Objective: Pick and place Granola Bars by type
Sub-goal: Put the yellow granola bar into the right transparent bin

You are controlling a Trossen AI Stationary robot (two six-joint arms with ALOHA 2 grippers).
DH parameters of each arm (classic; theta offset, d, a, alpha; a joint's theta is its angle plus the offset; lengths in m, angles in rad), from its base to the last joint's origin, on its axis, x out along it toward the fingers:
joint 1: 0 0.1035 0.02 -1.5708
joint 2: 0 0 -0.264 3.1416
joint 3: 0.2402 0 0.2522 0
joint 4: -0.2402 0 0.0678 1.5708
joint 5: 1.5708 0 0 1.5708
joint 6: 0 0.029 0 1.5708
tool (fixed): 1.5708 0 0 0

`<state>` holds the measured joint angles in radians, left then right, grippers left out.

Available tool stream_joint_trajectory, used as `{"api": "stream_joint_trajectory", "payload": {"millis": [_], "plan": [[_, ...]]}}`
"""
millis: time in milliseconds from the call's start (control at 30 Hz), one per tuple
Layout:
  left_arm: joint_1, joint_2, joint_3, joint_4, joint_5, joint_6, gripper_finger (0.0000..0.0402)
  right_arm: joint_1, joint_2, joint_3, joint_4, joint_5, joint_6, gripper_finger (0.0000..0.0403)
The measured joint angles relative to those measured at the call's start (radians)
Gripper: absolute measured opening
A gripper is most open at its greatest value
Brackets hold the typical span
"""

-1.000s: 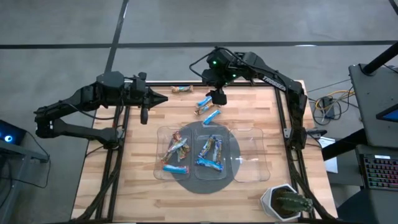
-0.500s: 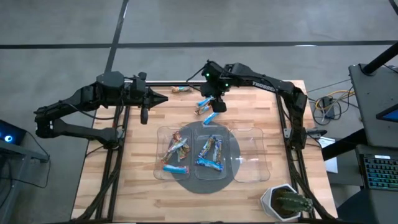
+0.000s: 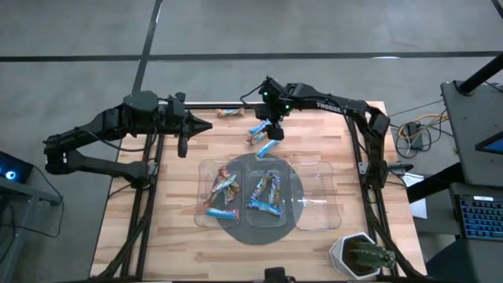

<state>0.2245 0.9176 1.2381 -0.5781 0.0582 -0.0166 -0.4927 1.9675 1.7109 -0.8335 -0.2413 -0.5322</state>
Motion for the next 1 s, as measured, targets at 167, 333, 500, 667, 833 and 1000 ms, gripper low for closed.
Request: {"api": "stream_joint_trajectory", "payload": {"millis": [167,333,500,667,833,1000], "plan": [[0.0,0.0,0.0,0.0,0.0,-0.007,0.0,-0.003,0.013,-0.043,0.07,-0.006,-0.018,0.0232],[0.0,0.0,0.0,0.0,0.0,-0.01,0.0,-0.006,0.079,-0.025,0.073,-0.022,-0.038,0.0232],[0.0,0.0,0.0,-0.003,-0.014,-0.017,0.0,-0.006,0.162,0.035,0.061,-0.022,-0.062,0.023],[0.0,0.0,0.0,-0.024,-0.036,-0.022,0.0,-0.005,0.222,0.106,-0.008,-0.022,-0.159,0.023],[0.0,0.0,0.0,-0.035,-0.06,-0.022,0.0,-0.003,0.264,0.161,-0.072,-0.021,-0.223,0.023],[0.0,0.0,0.0,-0.036,-0.061,-0.022,0.0,-0.003,0.291,0.203,-0.104,-0.021,-0.27,0.023]]}}
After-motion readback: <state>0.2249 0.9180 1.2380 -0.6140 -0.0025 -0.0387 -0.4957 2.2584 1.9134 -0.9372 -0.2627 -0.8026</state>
